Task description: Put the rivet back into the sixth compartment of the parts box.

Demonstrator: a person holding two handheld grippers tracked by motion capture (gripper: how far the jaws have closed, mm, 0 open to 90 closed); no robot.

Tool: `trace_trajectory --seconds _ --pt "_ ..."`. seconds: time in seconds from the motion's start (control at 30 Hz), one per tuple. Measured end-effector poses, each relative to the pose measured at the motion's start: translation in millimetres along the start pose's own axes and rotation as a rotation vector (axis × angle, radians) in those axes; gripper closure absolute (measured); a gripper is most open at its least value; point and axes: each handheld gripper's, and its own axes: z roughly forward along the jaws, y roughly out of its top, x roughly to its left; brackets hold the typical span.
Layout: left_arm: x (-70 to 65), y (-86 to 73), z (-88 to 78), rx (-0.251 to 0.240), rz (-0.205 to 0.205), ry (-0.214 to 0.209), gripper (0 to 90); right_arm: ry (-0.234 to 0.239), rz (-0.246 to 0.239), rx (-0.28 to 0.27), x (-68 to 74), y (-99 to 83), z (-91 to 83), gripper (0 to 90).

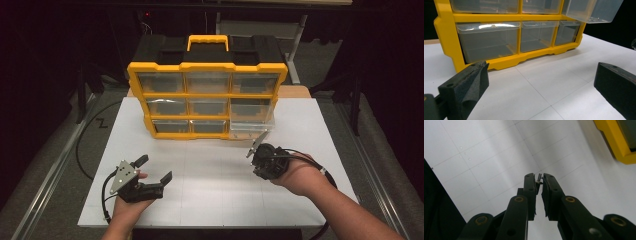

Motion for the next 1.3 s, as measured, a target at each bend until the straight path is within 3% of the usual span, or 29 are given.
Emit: trace_trajectory --seconds 1.3 --pt "0.5 0.0 -0.9 -0.004 -0.008 0.000 0.4 -0.022 -0.037 -0.009 -21.8 40.3 -79.2 83.8"
